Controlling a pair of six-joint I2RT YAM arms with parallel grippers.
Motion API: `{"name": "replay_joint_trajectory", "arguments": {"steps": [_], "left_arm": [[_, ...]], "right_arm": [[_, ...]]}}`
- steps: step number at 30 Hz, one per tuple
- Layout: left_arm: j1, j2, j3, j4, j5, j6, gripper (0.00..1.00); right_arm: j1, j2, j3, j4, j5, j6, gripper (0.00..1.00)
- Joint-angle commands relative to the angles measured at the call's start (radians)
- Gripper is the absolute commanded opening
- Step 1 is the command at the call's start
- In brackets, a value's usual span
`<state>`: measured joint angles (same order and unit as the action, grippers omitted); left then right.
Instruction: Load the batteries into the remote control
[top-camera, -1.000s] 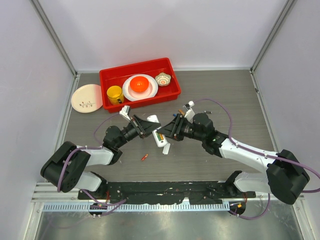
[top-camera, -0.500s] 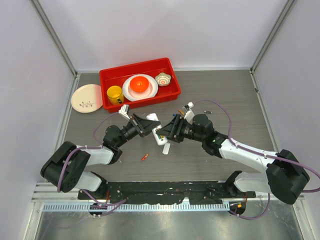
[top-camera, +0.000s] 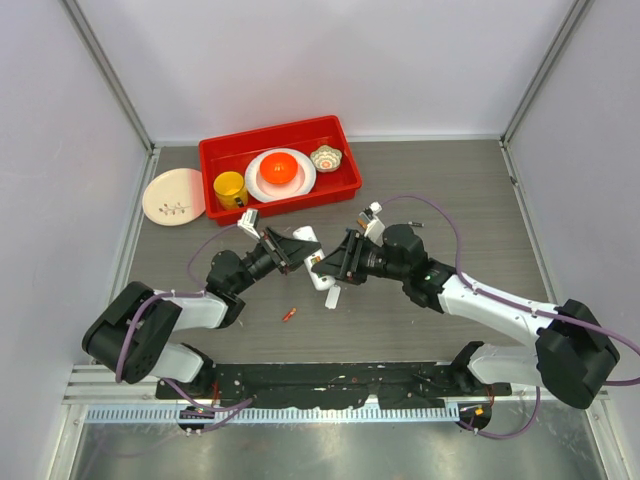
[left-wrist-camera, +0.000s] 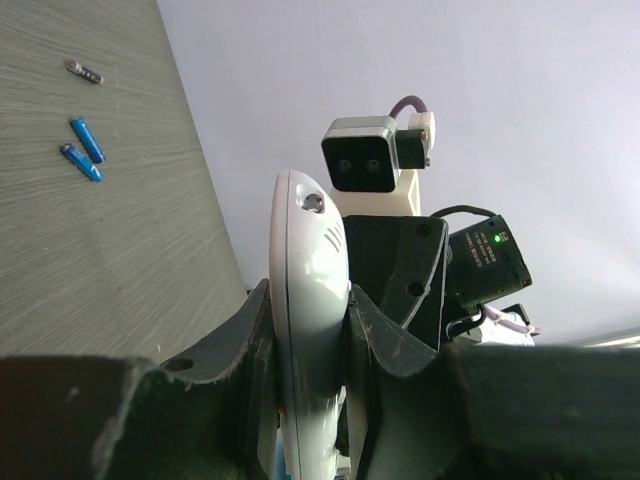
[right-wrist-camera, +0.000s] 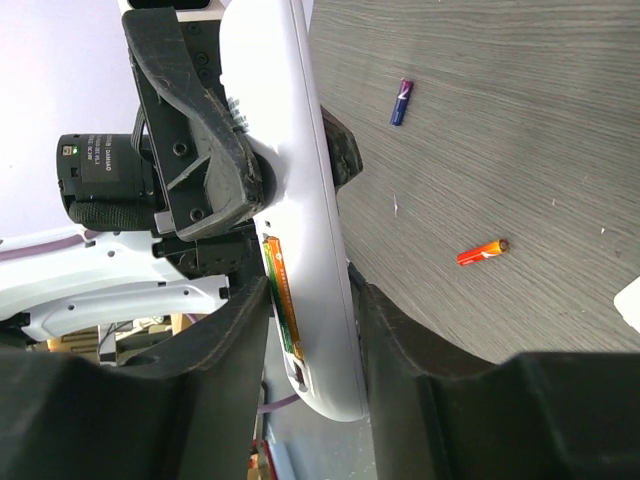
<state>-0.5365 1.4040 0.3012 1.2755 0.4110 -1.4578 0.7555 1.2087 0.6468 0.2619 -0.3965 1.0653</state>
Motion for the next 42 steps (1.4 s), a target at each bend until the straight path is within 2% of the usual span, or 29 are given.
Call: {"name": "replay_joint_trajectory", "arguments": {"steps": [1, 6, 7, 8, 12, 14, 15, 18, 23, 29, 31, 36, 40, 42], "left_arm": [[-0.002, -0.007, 0.032, 0.271, 0.005, 0.004, 0.00], [0.000, -0.013, 0.033, 0.271, 0.005, 0.002, 0.00], [0.000, -0.013, 0.033, 0.271, 0.005, 0.001, 0.00], [-0.002, -0.013, 0.035, 0.271, 0.005, 0.002, 0.00], [0.000, -0.007, 0.036, 0.271, 0.006, 0.002, 0.00], [0.000, -0.005, 0.036, 0.271, 0.009, 0.001, 0.00], [0.000, -0.005, 0.038, 0.271, 0.011, 0.001, 0.00], [0.000, -0.005, 0.036, 0.271, 0.022, -0.001, 0.00], [0.000, -0.008, 0.035, 0.271, 0.034, -0.003, 0.00], [0.000, -0.007, 0.033, 0.271, 0.034, -0.003, 0.00], [0.000, -0.004, 0.038, 0.271, 0.034, -0.004, 0.00], [0.000, 0.003, 0.044, 0.271, 0.037, -0.004, 0.00], [-0.002, 0.012, 0.044, 0.271, 0.037, -0.004, 0.00], [-0.002, 0.013, 0.049, 0.271, 0.037, -0.006, 0.00]], "right_arm": [[0.004, 0.008, 0.028, 0.023, -0.022, -0.022, 0.42], [0.004, 0.014, 0.010, 0.036, -0.016, -0.021, 0.32], [0.004, 0.015, 0.010, 0.036, -0.015, -0.021, 0.24], [0.004, 0.020, 0.010, 0.034, -0.013, -0.019, 0.21], [0.004, 0.022, 0.019, 0.020, -0.015, -0.028, 0.17], [0.002, 0.015, 0.022, 0.019, -0.012, -0.027, 0.30], [-0.010, 0.009, 0.025, 0.020, -0.016, -0.024, 0.42], [-0.034, -0.018, 0.021, 0.026, -0.022, -0.007, 0.51], [-0.088, -0.055, 0.014, 0.007, -0.048, -0.019, 0.52], [-0.097, -0.057, 0.001, 0.003, -0.073, -0.041, 0.43], [-0.097, -0.049, -0.003, 0.008, -0.082, -0.042, 0.43], [-0.097, -0.057, -0.004, 0.023, -0.099, -0.045, 0.53], [-0.097, -0.054, 0.007, 0.014, -0.108, -0.059, 0.54], [-0.096, -0.048, 0.011, -0.003, -0.113, -0.076, 0.52]]}}
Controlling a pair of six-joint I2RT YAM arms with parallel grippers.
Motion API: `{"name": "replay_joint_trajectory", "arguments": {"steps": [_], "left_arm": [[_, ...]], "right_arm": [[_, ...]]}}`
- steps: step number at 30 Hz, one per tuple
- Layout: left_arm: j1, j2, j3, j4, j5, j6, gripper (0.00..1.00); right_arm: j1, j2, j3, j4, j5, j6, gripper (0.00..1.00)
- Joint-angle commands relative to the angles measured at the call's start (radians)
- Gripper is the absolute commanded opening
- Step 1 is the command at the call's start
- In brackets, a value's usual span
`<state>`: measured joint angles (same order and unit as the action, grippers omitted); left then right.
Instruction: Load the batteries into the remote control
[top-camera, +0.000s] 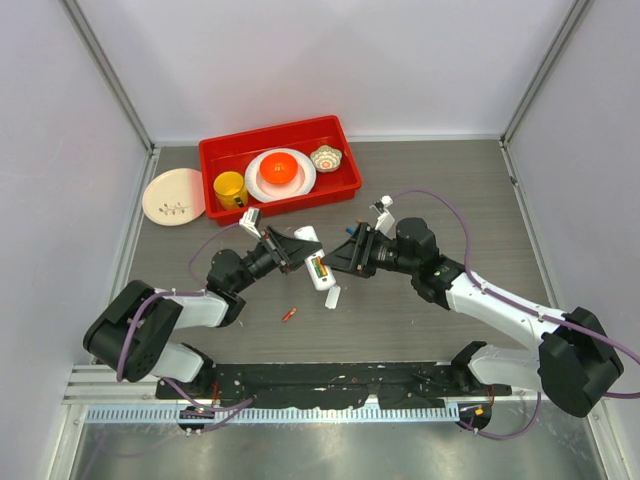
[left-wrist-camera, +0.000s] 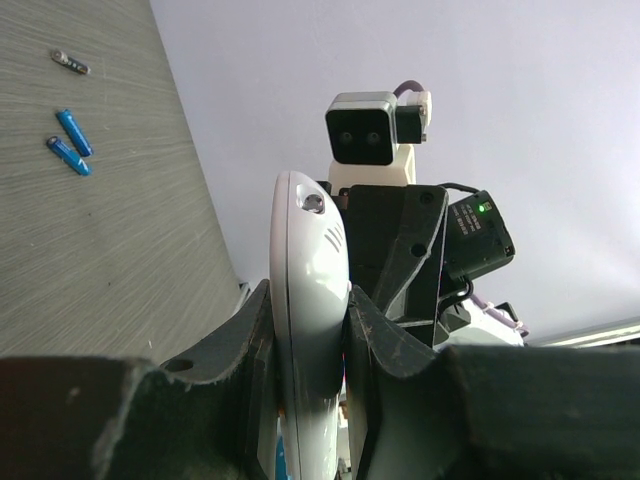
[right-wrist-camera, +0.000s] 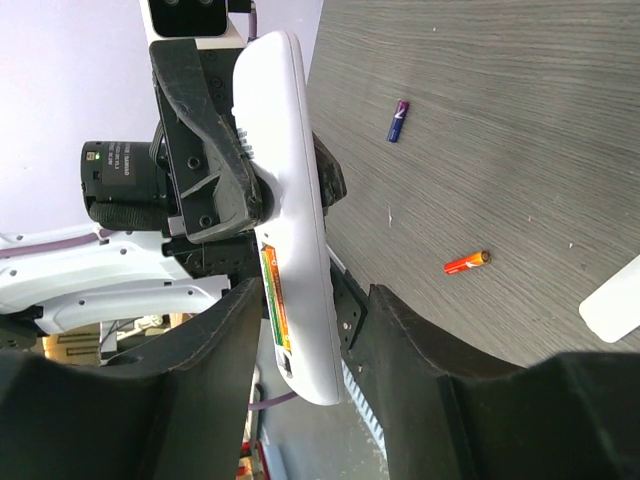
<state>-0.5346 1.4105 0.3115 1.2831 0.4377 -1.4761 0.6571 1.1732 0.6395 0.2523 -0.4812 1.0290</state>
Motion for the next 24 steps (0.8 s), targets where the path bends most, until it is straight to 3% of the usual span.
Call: {"name": "replay_joint_trajectory", "arguments": {"steps": [1, 9, 13, 16, 18, 24], "left_arm": [[-0.005, 0.007, 0.040, 0.263, 0.010, 0.013, 0.00], [-0.008, 0.007, 0.055, 0.263, 0.010, 0.008, 0.00], [-0.008, 0.007, 0.058, 0.263, 0.009, 0.011, 0.00], [-0.010, 0.015, 0.057, 0.263, 0.012, 0.013, 0.00], [-0.010, 0.018, 0.054, 0.263, 0.013, 0.013, 0.00], [-0.011, 0.012, 0.047, 0.262, 0.010, 0.013, 0.00]], "right_arm": [[0.004, -0.009, 0.020, -0.001, -0.025, -0.044, 0.50], [0.018, 0.023, 0.025, -0.047, -0.007, -0.072, 0.34], [0.024, 0.028, 0.029, -0.051, -0.004, -0.078, 0.35], [0.024, 0.013, 0.014, 0.001, 0.004, -0.040, 0.51], [0.024, 0.008, 0.005, 0.065, 0.004, 0.009, 0.54], [0.024, 0.032, -0.011, 0.127, -0.014, 0.040, 0.47]]}}
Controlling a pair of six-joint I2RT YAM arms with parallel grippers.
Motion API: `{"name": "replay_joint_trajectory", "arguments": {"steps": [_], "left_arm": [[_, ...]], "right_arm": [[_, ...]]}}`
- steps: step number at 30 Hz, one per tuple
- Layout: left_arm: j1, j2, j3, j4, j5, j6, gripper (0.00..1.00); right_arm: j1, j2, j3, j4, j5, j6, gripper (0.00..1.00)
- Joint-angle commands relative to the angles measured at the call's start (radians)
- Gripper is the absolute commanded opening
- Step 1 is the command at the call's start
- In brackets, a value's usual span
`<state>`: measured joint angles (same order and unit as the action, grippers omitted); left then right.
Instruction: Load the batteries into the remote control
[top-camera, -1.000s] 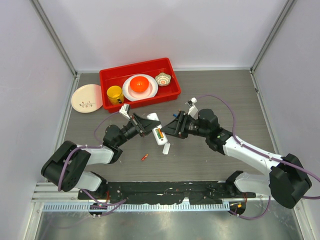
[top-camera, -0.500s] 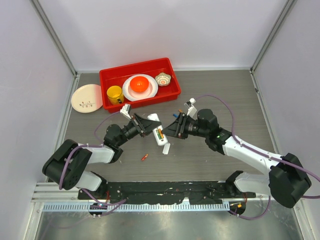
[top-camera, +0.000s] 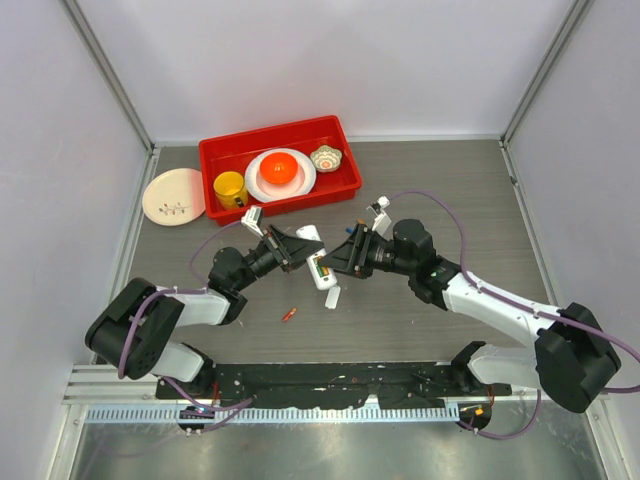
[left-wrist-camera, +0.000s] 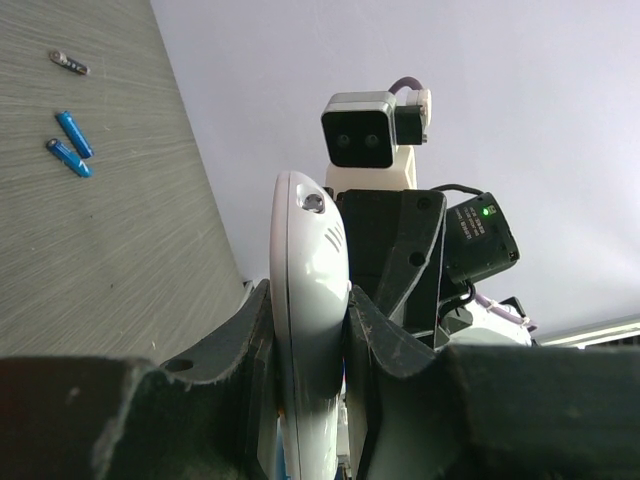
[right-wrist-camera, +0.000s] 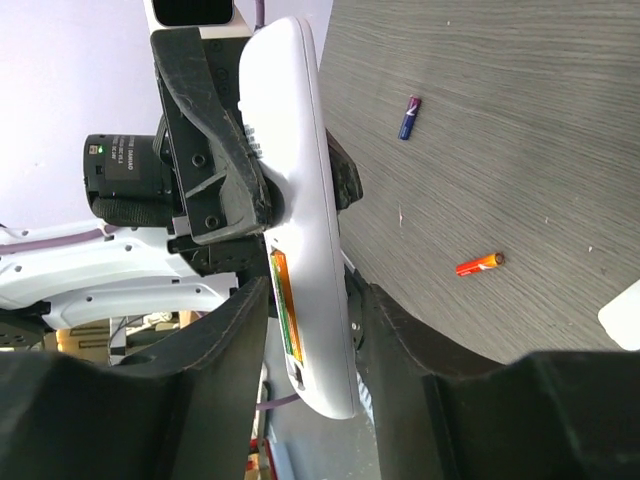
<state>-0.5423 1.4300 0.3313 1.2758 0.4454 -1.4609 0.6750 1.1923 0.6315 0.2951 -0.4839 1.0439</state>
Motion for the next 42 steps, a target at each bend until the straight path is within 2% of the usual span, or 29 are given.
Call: {"name": "replay_joint_trajectory", "arguments": {"steps": [1, 12, 15, 18, 23, 25, 27, 30, 35, 41, 42], "left_arm": [[-0.004, -0.013, 0.029, 0.270, 0.003, -0.001, 0.00], [-0.005, -0.013, 0.041, 0.270, -0.002, -0.004, 0.00], [-0.005, -0.014, 0.045, 0.270, -0.004, -0.007, 0.00], [-0.007, -0.016, 0.045, 0.270, -0.005, -0.007, 0.00], [-0.005, -0.017, 0.040, 0.270, -0.004, -0.004, 0.00], [-0.007, -0.013, 0.035, 0.270, -0.002, -0.004, 0.00], [-0.005, -0.011, 0.032, 0.270, -0.001, -0.003, 0.00], [-0.005, -0.013, 0.026, 0.270, -0.002, -0.001, 0.00], [-0.005, -0.014, 0.023, 0.270, -0.002, 0.001, 0.00], [-0.007, -0.010, 0.032, 0.270, -0.004, 0.001, 0.00], [-0.007, -0.009, 0.032, 0.270, -0.004, 0.001, 0.00]], "right_arm": [[0.008, 0.013, -0.007, 0.081, -0.012, 0.025, 0.44], [0.011, 0.020, 0.016, -0.040, 0.018, -0.050, 0.23], [0.012, 0.024, 0.025, -0.068, 0.027, -0.065, 0.15], [0.014, 0.030, 0.031, -0.085, 0.033, -0.077, 0.01], [0.014, 0.018, 0.030, -0.064, 0.028, -0.062, 0.03], [0.014, 0.015, 0.027, -0.033, 0.021, -0.029, 0.28], [0.014, 0.007, 0.027, 0.002, 0.015, 0.002, 0.44], [0.014, -0.002, 0.019, 0.056, 0.013, 0.027, 0.50], [0.014, 0.007, 0.030, 0.064, -0.007, 0.019, 0.50], [0.032, 0.030, 0.062, -0.019, -0.027, -0.050, 0.45], [0.035, 0.036, 0.071, -0.025, -0.028, -0.051, 0.41]]}}
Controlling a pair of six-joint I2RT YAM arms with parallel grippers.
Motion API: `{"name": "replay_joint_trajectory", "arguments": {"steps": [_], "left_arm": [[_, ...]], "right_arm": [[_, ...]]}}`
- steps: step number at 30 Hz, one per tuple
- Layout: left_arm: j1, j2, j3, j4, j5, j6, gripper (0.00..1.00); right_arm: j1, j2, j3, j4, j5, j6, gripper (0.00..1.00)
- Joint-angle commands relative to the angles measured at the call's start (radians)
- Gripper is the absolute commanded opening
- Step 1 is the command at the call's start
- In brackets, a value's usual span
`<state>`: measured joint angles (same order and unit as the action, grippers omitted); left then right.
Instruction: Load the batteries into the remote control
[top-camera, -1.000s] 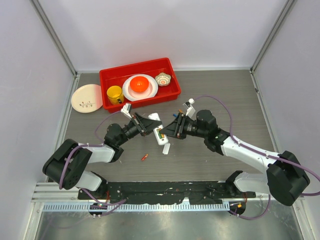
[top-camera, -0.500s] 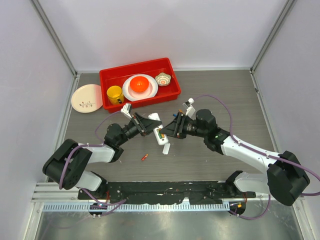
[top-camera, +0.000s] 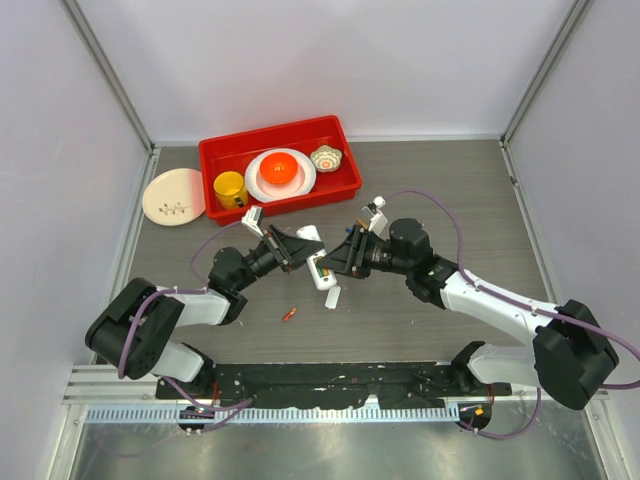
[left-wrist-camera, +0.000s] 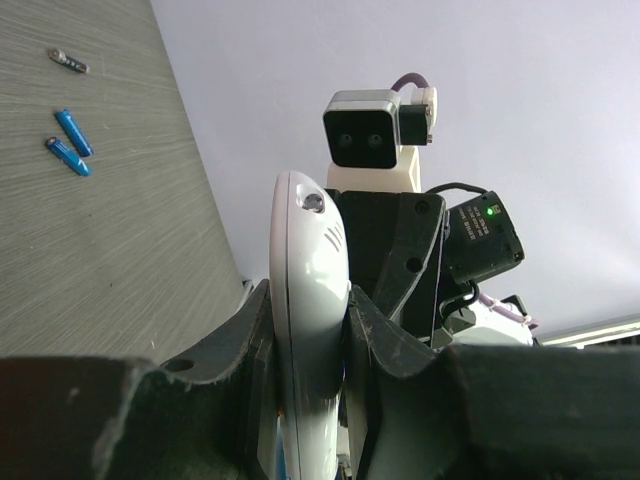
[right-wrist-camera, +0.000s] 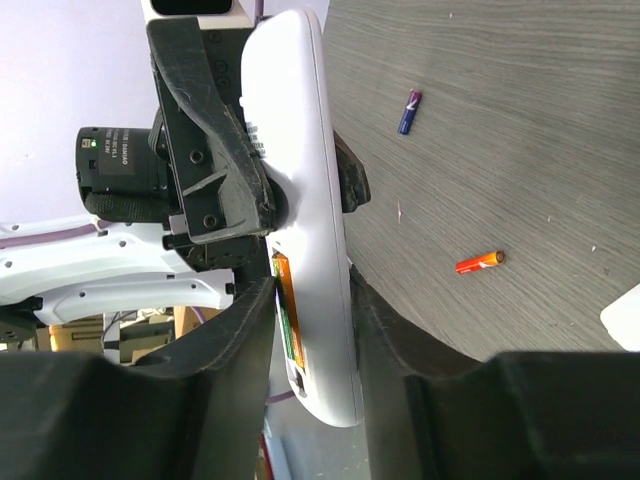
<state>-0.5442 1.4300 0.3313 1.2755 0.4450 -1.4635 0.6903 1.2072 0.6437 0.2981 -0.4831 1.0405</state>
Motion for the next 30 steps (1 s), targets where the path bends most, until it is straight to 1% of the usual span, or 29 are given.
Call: {"name": "replay_joint_trajectory", "arguments": {"steps": [1, 2, 3, 6, 7, 8, 9, 11, 12, 14, 15, 16, 17, 18, 19, 20, 22, 23, 25, 26, 29, 30], "left_arm": [[-0.005, -0.008, 0.032, 0.271, -0.003, 0.002, 0.00], [-0.007, -0.008, 0.034, 0.271, -0.003, 0.002, 0.00], [-0.007, -0.009, 0.034, 0.271, -0.003, 0.002, 0.00], [-0.008, -0.013, 0.035, 0.271, -0.003, 0.003, 0.00], [-0.007, -0.013, 0.034, 0.271, -0.003, 0.003, 0.00], [-0.007, -0.013, 0.032, 0.271, -0.003, 0.003, 0.00], [-0.007, -0.014, 0.032, 0.271, -0.003, 0.005, 0.00], [-0.007, -0.014, 0.026, 0.271, -0.005, 0.008, 0.00], [-0.007, -0.016, 0.025, 0.271, -0.009, 0.011, 0.00], [-0.005, -0.026, 0.017, 0.271, -0.014, 0.015, 0.00], [0.003, -0.031, 0.014, 0.271, -0.017, 0.020, 0.00], [0.009, -0.034, 0.011, 0.271, -0.015, 0.022, 0.00], [0.015, -0.043, 0.011, 0.271, -0.011, 0.019, 0.00], [0.033, -0.046, 0.009, 0.271, 0.001, 0.017, 0.00], [0.042, -0.052, 0.006, 0.271, 0.007, 0.015, 0.00], [0.050, -0.065, 0.003, 0.271, 0.011, 0.015, 0.00], [0.072, -0.078, -0.020, 0.271, 0.018, 0.015, 0.00], [0.076, -0.095, -0.029, 0.271, 0.020, 0.017, 0.00], [0.081, -0.112, -0.064, 0.271, 0.018, 0.022, 0.00], [0.081, -0.123, -0.077, 0.271, 0.020, 0.023, 0.00], [0.079, -0.172, -0.135, 0.265, 0.018, 0.029, 0.00], [0.081, -0.207, -0.162, 0.259, 0.018, 0.032, 0.00]], "right_arm": [[0.026, 0.028, 0.060, -0.036, -0.026, -0.054, 0.39], [0.028, 0.032, 0.065, -0.057, -0.023, -0.059, 0.36], [0.031, 0.032, 0.068, -0.066, -0.020, -0.069, 0.31], [0.032, 0.038, 0.067, -0.080, -0.020, -0.076, 0.28], [0.032, 0.035, 0.065, -0.077, -0.017, -0.073, 0.31], [0.032, 0.029, 0.062, -0.070, -0.014, -0.069, 0.38], [0.025, 0.009, 0.066, -0.076, 0.001, -0.068, 0.48], [0.006, -0.014, 0.079, -0.117, 0.014, -0.086, 0.55], [-0.006, -0.041, 0.095, -0.135, 0.015, -0.089, 0.61], [-0.060, -0.081, 0.106, -0.203, 0.015, -0.118, 0.66], [-0.083, -0.128, 0.112, -0.230, 0.018, -0.132, 0.70], [-0.109, -0.155, 0.116, -0.263, 0.040, -0.154, 0.71], [-0.115, -0.173, 0.122, -0.360, 0.069, -0.210, 0.73], [-0.114, -0.193, 0.134, -0.419, 0.107, -0.249, 0.76], [-0.114, -0.211, 0.136, -0.469, 0.191, -0.278, 0.76], [-0.109, -0.213, 0.128, -0.547, 0.225, -0.313, 0.77], [-0.089, -0.184, 0.093, -0.600, 0.299, -0.342, 0.77], [-0.053, -0.166, 0.082, -0.634, 0.370, -0.370, 0.74], [0.007, -0.109, 0.060, -0.636, 0.446, -0.381, 0.72], [0.068, -0.092, 0.059, -0.630, 0.533, -0.385, 0.69], [0.118, -0.016, 0.074, -0.585, 0.603, -0.408, 0.67], [0.123, 0.006, 0.088, -0.571, 0.598, -0.424, 0.67]]}}
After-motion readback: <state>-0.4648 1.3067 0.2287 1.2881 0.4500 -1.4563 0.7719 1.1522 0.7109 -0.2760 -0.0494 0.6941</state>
